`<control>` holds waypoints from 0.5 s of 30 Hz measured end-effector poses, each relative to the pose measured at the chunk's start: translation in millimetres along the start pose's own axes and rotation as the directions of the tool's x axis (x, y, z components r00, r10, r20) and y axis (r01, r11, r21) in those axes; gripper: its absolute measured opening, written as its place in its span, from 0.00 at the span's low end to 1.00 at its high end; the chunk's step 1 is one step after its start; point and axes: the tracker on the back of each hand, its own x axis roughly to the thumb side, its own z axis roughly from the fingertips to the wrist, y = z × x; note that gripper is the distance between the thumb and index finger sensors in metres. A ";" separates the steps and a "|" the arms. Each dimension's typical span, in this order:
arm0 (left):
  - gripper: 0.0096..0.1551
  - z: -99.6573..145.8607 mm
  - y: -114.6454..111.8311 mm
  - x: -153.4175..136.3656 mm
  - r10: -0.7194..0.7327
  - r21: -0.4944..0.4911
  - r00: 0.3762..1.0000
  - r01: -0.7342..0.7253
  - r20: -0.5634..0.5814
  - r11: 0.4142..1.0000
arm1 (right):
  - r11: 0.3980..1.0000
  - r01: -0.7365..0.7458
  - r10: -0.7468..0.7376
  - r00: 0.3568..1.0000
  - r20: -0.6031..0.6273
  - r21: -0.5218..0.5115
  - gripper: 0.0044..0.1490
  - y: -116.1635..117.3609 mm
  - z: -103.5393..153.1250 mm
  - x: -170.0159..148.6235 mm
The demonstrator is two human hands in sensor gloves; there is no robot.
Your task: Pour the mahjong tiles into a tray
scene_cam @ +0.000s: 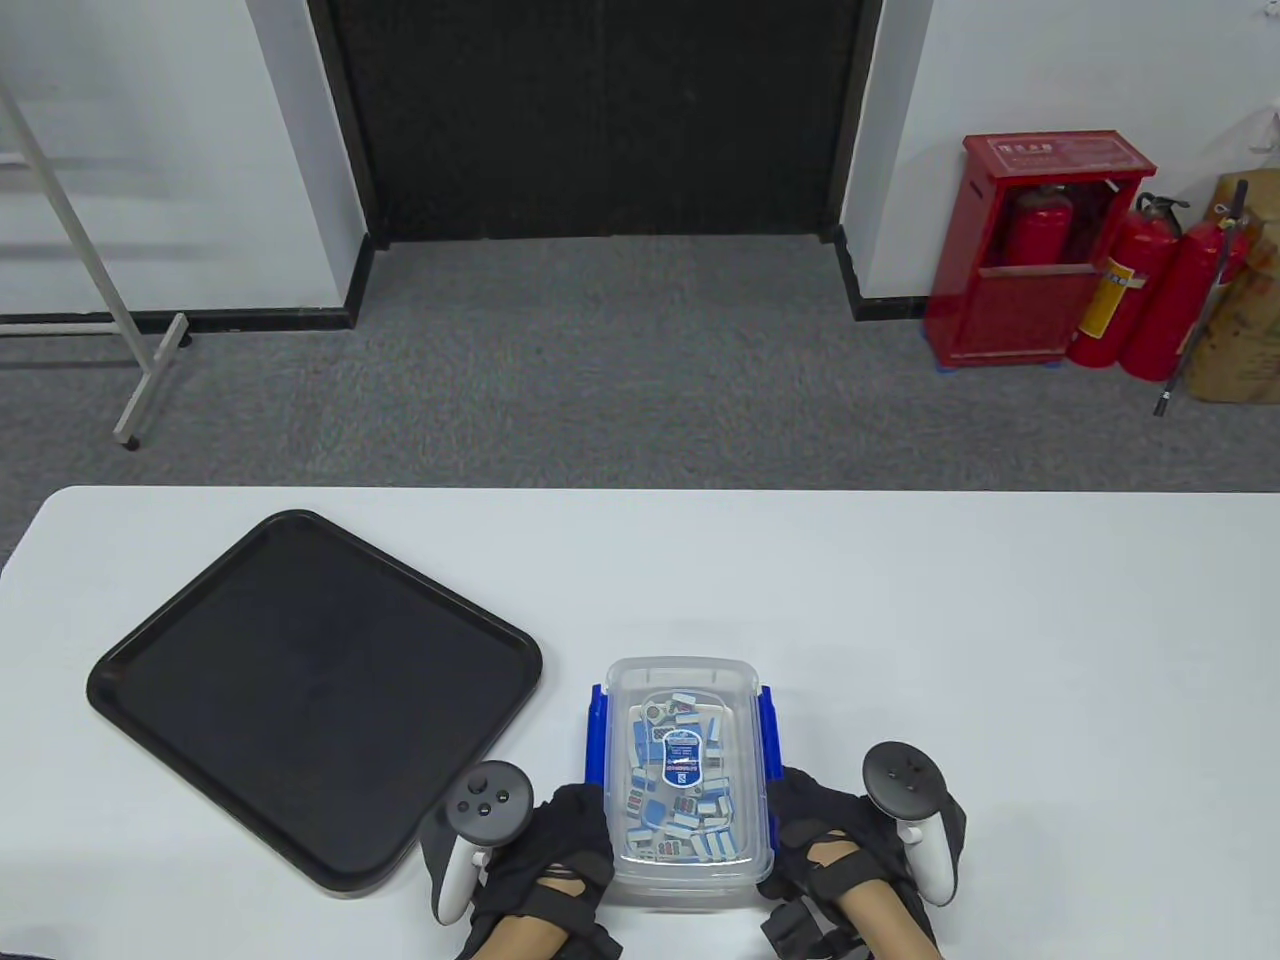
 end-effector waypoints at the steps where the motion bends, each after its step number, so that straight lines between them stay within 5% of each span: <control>1: 0.37 0.2 0.0 0.1 -0.001 0.001 1.000 0.001 -0.001 1.000 | 0.998 0.067 -0.067 0.997 -0.037 0.015 0.40 -0.8 -0.1 -3.1; 7: 0.37 0.2 4.2 -1.4 -0.037 -0.007 0.999 0.037 -0.020 0.999 | 0.998 -0.041 0.042 0.999 -0.030 0.038 0.40 -4.0 -0.3 -0.3; 15: 0.36 2.3 25.4 -2.4 -0.178 0.039 0.983 0.180 -0.037 0.983 | 0.954 -0.263 0.267 0.964 0.011 -0.144 0.39 -24.9 6.8 10.7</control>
